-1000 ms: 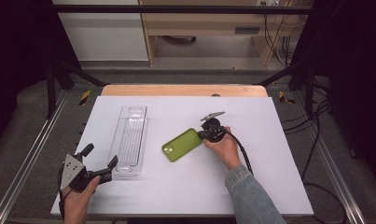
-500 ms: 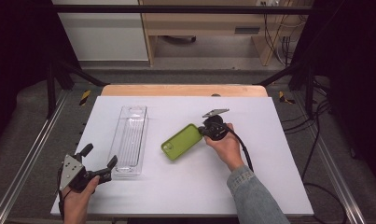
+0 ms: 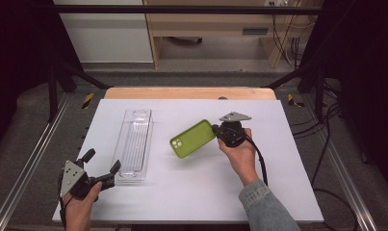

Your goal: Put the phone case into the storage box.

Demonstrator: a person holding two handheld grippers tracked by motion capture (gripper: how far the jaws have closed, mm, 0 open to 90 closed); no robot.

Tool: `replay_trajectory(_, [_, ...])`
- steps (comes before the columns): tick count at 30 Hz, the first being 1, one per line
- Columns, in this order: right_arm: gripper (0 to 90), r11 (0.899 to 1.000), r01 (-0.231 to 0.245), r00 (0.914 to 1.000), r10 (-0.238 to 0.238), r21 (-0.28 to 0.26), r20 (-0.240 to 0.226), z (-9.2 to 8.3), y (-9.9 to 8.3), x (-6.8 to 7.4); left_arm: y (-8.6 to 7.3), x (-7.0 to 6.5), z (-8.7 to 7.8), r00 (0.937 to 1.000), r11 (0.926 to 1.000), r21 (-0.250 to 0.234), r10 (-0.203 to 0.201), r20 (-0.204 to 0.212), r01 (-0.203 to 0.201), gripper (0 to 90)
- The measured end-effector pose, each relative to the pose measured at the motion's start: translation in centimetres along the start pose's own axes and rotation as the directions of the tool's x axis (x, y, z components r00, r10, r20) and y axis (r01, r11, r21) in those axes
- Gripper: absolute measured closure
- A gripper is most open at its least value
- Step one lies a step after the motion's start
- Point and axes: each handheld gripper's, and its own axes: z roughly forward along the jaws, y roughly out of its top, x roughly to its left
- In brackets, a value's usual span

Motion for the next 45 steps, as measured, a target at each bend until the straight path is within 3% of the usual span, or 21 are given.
replay_trajectory(7, [88.2, 0.998, -0.019, 0.9997, 0.02, -0.066, 0.011, -1.7, -1.0, 0.1, 0.5, -0.7, -0.7, 0.9995, 0.9996, -0.013, -0.025, -0.022, 0.024, 1.0])
replay_trajectory(14, [88.3, 0.992, -0.023, 0.9994, 0.026, -0.125, 0.023, -3.3, -2.4, 0.1, 1.3, -1.7, -0.6, 0.9984, 0.9989, 0.01, -0.045, -0.034, 0.046, 0.5])
replay_trajectory(17, [88.2, 0.99, -0.01, 0.9994, 0.015, -0.138, 0.031, -3.8, -3.0, 0.0, 1.8, -2.4, -0.2, 0.9992, 0.9991, 0.019, -0.037, -0.017, 0.037, 0.6])
replay_trajectory(22, [88.2, 0.987, -0.028, 0.9985, 0.035, -0.16, 0.042, -4.2, -4.6, -0.5, 2.9, -3.7, 1.0, 0.9995, 0.9981, 0.058, -0.022, 0.024, 0.021, 0.6])
replay_trajectory(24, [88.3, 0.988, -0.03, 0.9979, 0.038, -0.153, 0.052, -4.1, -5.3, -0.8, 3.6, -4.8, 1.7, 0.9993, 0.9962, 0.087, -0.006, 0.038, 0.002, 0.8])
replay_trajectory(36, [88.2, 0.98, -0.043, 0.9947, 0.061, -0.195, 0.083, -5.0, -5.5, -0.8, 4.1, -9.0, 4.7, 0.997, 0.9882, 0.151, -0.039, 0.066, 0.029, 0.8])
replay_trajectory(45, [88.2, 0.968, -0.064, 0.9889, 0.094, -0.244, 0.115, -5.8, -5.4, -1.0, 5.1, -10.4, 5.6, 0.9945, 0.9854, 0.167, -0.048, 0.094, 0.031, 1.1])
